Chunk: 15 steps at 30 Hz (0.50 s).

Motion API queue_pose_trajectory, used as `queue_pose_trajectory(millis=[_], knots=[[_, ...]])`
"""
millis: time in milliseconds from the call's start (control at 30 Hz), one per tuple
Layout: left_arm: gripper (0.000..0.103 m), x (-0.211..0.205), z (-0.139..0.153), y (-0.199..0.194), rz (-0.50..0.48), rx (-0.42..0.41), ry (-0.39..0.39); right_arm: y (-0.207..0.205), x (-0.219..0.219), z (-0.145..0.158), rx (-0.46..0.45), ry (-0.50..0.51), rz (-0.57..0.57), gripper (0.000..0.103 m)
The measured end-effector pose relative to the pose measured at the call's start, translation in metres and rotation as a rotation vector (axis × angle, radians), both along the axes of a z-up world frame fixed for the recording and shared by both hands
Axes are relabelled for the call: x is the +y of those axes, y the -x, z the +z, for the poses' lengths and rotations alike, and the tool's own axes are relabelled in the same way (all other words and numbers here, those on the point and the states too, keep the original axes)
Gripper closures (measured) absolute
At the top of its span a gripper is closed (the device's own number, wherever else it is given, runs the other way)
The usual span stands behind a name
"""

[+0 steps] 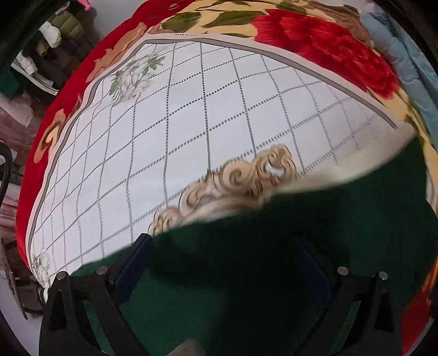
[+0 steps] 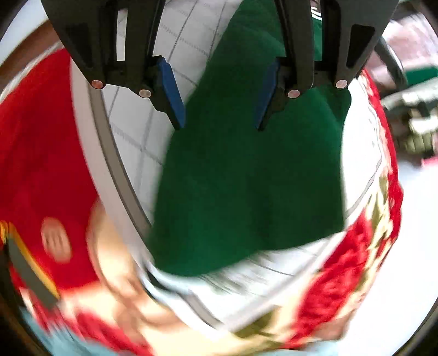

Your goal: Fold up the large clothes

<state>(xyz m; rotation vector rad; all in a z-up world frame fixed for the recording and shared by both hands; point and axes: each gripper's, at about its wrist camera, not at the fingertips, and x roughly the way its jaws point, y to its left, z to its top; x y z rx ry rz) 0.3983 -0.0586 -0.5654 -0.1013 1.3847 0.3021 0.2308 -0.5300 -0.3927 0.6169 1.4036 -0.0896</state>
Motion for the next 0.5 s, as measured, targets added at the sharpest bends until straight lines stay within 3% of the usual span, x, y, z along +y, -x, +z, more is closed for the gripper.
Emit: queue_pose_trajectory(millis=[67,133,200,267,333,400,500], knots=[[0.000,0.002,-0.026,-0.012,0.014,0.038,-0.009,-0.047,0.035,0.006,-0.063,0.032,0.129,0.049],[0.000,0.009,-0.044,-0.015,0.034,0.061,0.019,-0.091,0.059,-0.002,-0.108,0.063,0.215,0.058],[0.000,0.018,-0.048,-0.014,0.060,0.044,0.063,-0.141,0.091,-0.034,-0.095,0.080,0.291,0.062],[0.000,0.021,-0.046,-0.011,0.056,0.027,0.073,-0.184,0.109,-0.081,-0.022,0.093,0.352,0.067],[0.000,0.021,-0.044,-0.007,0.050,0.017,0.060,-0.199,0.119,-0.119,0.045,0.131,0.386,0.067],[0.000,0.022,-0.041,-0.004,0.045,0.018,0.052,-0.208,0.118,-0.119,0.036,0.133,0.374,0.067],[0.000,0.023,-0.018,0.004,0.058,0.002,0.037,-0.196,0.097,-0.088,0.039,0.099,0.340,0.067]])
